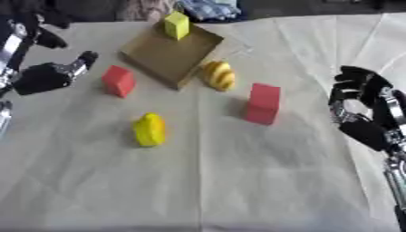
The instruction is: Pick up objects on the table and place them in the box.
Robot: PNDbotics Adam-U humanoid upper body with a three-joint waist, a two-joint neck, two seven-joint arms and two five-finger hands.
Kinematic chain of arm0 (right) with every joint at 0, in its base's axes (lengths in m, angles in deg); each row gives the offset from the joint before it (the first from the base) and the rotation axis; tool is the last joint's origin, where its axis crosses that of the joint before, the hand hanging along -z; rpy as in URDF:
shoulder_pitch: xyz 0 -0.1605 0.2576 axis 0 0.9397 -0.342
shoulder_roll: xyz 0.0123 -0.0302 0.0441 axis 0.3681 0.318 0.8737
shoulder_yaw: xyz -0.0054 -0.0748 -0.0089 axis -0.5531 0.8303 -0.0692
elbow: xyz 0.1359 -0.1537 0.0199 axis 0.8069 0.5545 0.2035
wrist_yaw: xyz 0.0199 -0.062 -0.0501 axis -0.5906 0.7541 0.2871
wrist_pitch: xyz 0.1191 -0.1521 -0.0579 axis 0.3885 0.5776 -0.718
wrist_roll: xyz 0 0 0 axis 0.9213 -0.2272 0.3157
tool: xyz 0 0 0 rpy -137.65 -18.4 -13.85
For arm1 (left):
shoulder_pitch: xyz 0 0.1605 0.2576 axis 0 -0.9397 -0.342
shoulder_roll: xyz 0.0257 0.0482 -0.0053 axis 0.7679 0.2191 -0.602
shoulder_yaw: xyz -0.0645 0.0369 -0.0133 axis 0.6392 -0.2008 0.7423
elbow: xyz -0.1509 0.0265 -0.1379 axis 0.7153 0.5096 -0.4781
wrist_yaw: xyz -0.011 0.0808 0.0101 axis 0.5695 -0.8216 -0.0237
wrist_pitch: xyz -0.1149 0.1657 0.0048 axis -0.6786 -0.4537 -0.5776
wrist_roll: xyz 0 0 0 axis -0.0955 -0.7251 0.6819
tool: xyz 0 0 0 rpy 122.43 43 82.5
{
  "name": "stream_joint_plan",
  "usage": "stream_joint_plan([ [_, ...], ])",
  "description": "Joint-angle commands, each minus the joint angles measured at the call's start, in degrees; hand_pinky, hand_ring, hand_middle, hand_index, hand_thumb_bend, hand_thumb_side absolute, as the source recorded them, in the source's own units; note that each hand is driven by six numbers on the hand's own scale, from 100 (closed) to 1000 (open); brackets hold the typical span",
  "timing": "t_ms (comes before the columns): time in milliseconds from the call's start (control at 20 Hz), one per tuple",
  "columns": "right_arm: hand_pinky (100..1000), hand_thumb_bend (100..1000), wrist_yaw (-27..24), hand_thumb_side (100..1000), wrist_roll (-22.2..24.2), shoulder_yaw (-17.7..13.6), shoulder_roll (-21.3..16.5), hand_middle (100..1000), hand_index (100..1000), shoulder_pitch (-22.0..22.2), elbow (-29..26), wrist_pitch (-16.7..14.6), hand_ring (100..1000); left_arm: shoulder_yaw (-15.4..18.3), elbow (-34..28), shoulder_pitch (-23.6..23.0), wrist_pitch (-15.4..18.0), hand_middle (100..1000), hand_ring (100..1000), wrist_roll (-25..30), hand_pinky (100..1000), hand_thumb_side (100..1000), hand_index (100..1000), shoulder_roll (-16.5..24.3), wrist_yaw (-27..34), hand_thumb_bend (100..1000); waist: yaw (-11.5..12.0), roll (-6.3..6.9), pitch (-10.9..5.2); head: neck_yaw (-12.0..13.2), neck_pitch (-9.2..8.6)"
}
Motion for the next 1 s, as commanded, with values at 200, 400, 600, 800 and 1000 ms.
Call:
stream_joint_plan([
  [200, 693, 100, 0.1, 270, 0.7, 0.5, -1.7, 712, 834, -0.2, -0.7, -0.2, 736, -6.7, 9.9, 9.6, 5.2, 751, 693, 13.5, 745, 250, 813, 9.2, -7.7, 435, -1.3, 1.27, -2.22, 0.8, 0.28],
  [400, 693, 100, 0.0, 270, 1.1, 0.9, -1.8, 712, 835, 0.0, -0.6, -0.3, 736, -10.1, 18.8, 15.4, 11.0, 768, 730, 21.5, 763, 206, 822, 7.8, -17.0, 427, -2.0, 1.60, -2.60, 0.9, 0.28],
  [600, 693, 100, 0.0, 269, 1.2, 0.9, -1.9, 712, 834, 0.1, -0.5, -0.3, 736, -11.4, 26.4, 18.8, 16.4, 779, 749, 25.2, 776, 153, 827, 5.0, -25.2, 399, -2.4, 1.59, -2.73, 0.9, 0.28],
  [800, 693, 100, -0.1, 270, 1.3, 1.0, -1.9, 710, 834, 0.1, -0.5, -0.3, 736, -11.1, 31.7, 20.7, 20.4, 786, 766, 25.4, 790, 125, 829, 2.1, -31.6, 391, -2.5, 1.45, -2.72, 0.9, 0.28],
  [1000, 693, 100, -0.2, 270, 1.3, 1.1, -1.8, 709, 834, 0.2, -0.5, -0.3, 736, -11.0, 34.5, 21.5, 22.6, 796, 785, 24.1, 805, 114, 832, 0.2, -35.9, 399, -2.6, 1.30, -2.65, 0.9, 0.28],
])
